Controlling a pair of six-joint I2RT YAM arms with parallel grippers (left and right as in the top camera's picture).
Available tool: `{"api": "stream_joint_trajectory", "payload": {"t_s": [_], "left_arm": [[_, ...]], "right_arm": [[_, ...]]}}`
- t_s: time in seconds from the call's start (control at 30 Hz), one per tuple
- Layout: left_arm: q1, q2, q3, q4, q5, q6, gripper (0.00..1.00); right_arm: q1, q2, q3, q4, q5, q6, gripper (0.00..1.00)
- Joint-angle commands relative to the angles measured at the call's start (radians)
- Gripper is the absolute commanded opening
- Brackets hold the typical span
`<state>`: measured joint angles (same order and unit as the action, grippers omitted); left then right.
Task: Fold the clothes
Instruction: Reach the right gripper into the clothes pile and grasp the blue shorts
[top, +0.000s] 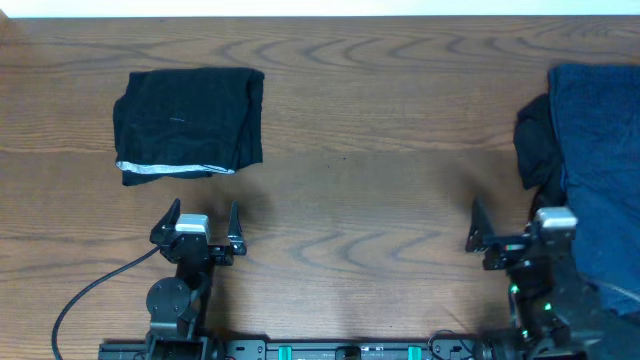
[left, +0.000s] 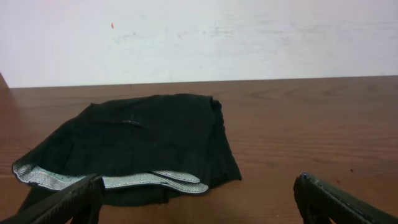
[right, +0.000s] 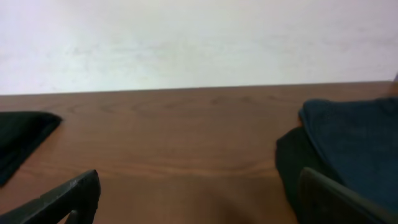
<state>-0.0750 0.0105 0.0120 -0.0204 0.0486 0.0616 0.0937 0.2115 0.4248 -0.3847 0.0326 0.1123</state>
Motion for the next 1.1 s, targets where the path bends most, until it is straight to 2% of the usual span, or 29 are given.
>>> {"api": "stream_joint_trajectory", "payload": {"t_s": [0.0,0.2,0.33,0.47,0.57,0.8,0.93,1.07], "left_arm": [[-0.005,-0.006,-0.008,-0.047,-0.013,0.016,0.98],[-0.005,-0.006,-0.008,-0.047,-0.013,0.016,0.98],[-0.005,-0.006,-0.008,-0.047,-0.013,0.016,0.98],[-0.005,-0.006,-0.008,-0.047,-0.013,0.016,0.98],[-0.005,-0.006,-0.008,-0.047,-0.013,0.016,0.98],[-0.005,-0.006,-0.008,-0.047,-0.013,0.016,0.98],[-0.005,-0.006,-0.008,-0.047,-0.013,0.016,0.98],[-0.005,-0.006,-0.008,-0.047,-0.013,0.016,0.98]], "right_arm": [[-0.009,0.167,0.115,-0.023,0.024,0.040,0.99],[-0.010,0.573,0.428,-0.142,0.046,0.021,0.99],[-0.019,0.886,0.761,-0.299,0.064,0.019,0.99],[-0.054,1.175,1.079,-0.456,0.126,-0.083,0.99],[-0.082,1.342,1.248,-0.484,0.128,-0.174,0.99],[-0.142,1.488,1.311,-0.426,0.283,-0.193,0.99],[-0.217,1.558,1.311,-0.392,0.286,-0.216,0.93],[-0.279,1.648,1.311,-0.331,0.285,-0.215,0.92]]}}
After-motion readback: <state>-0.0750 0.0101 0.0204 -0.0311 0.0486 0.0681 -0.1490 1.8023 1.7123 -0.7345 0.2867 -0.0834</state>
